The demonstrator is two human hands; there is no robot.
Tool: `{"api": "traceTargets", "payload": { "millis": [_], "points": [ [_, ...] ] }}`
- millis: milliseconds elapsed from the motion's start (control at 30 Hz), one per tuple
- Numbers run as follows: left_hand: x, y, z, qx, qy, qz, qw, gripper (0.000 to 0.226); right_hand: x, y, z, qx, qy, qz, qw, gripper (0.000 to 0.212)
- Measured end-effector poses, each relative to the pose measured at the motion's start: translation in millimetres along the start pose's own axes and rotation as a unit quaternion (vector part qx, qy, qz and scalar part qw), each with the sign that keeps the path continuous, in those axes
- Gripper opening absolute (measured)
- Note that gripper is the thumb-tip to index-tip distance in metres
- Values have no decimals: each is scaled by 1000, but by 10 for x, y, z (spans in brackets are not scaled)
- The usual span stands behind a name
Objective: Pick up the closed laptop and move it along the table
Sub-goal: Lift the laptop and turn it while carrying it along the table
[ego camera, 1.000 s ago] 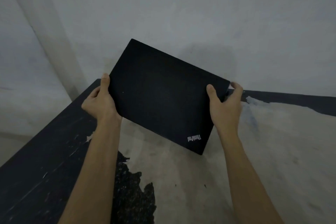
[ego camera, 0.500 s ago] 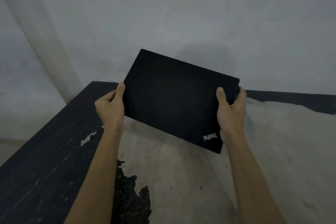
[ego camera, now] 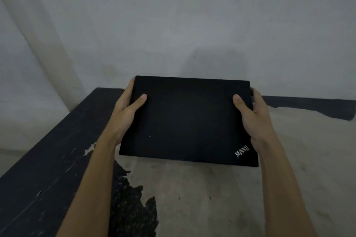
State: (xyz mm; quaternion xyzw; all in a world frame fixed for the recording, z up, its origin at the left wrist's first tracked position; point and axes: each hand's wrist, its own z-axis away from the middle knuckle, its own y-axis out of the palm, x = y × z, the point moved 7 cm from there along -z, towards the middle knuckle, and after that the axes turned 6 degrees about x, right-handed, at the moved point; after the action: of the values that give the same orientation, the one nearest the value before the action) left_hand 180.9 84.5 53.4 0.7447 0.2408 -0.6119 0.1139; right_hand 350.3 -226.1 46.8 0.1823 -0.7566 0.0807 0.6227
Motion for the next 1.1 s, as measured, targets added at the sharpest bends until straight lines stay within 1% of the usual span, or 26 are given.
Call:
{"api": "traceTargets", "payload": {
  "millis": [100, 200, 233, 400, 467, 533, 633, 700, 767, 900, 1033, 1100],
  "points": [
    [13, 35, 9, -5, -5, 2, 1000, 70, -3, -28, -9, 8, 6, 3, 1000, 36],
    [24, 102, -9, -21, -4, 8, 1000, 69, 25, -105, -14, 10, 6, 21, 1000, 24],
    [31, 132, -11, -26, -4, 15, 1000, 68, 30, -142, -30, 14, 7, 27, 1000, 22],
    [105, 405, 17, -45, -17, 41, 998, 65, 83, -408, -81, 47, 31, 68, 996, 28],
    [165, 590, 42, -49, -29, 52, 997, 65, 88, -586, -84, 65, 38, 92, 993, 25],
    [217, 827, 64, -50, -34, 60, 996, 65, 111, -791, -88, 76, 45, 101, 991, 28],
    [286, 1161, 94, -57, -40, 76, 995, 65, 95, -1107, -144, 68, 56, 118, 989, 25],
    [284, 1373, 88, -56, -38, 73, 995, 64, 85, -1297, -188, 59, 57, 115, 990, 29],
    [263, 1552, 56, -49, -36, 65, 996, 58, 71, -1454, -217, 52, 62, 113, 990, 36],
    [260, 1756, -7, -42, -39, 63, 996, 42, -5, -1642, -278, 38, 73, 108, 991, 43],
    [317, 1851, -76, -51, -49, 49, 996, 42, -133, -1741, -322, 28, 87, 94, 991, 40],
    [370, 1855, -109, -55, -58, 41, 996, 44, -211, -1762, -328, 24, 101, 101, 989, 45]
  ]
}}
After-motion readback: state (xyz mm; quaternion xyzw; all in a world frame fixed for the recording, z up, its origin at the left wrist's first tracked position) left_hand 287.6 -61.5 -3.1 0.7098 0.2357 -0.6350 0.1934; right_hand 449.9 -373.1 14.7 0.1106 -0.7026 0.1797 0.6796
